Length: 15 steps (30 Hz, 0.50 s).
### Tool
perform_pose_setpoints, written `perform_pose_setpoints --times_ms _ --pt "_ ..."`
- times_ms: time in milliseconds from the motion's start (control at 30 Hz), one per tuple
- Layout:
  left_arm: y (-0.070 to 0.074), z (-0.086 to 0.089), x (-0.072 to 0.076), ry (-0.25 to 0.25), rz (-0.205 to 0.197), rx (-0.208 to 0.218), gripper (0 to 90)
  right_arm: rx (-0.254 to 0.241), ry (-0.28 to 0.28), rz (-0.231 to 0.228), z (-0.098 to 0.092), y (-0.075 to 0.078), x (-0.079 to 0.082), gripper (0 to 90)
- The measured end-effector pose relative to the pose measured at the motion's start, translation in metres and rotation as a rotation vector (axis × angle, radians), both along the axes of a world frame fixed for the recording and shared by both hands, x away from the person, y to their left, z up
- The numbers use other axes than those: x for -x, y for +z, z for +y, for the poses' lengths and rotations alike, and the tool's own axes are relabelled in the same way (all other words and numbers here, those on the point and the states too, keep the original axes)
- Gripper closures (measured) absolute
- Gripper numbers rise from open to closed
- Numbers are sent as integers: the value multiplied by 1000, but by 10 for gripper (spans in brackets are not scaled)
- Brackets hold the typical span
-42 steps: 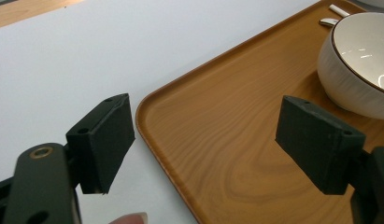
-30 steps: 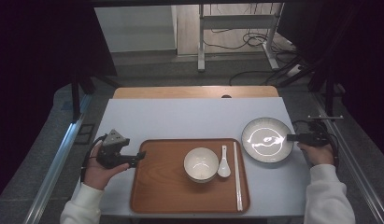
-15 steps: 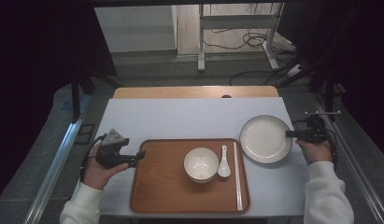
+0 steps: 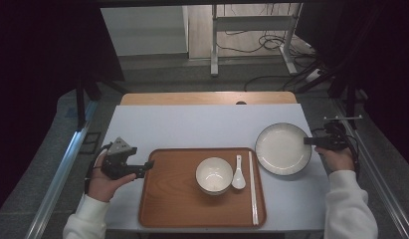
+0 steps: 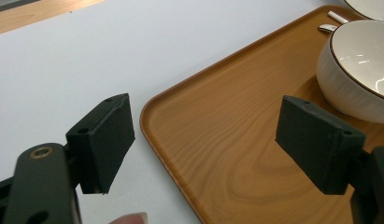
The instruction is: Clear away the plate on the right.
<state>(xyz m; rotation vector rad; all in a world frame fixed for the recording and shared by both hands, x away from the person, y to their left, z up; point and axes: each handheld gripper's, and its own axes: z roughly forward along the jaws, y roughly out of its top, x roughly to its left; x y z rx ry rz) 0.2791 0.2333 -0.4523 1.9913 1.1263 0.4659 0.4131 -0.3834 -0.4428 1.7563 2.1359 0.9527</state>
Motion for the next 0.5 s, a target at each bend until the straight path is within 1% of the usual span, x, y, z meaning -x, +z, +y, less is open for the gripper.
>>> perform_pose_setpoints --times_ms 133,267,500 --pt "0 0 0 2 0 3 193 8 7 -9 1 4 1 870" --pt "-1 0 -1 2 4 3 192 -1 8 -25 -1 10 2 871" --pt "0 -3 -1 -5 5 3 192 -8 14 -64 -1 28 6 871"
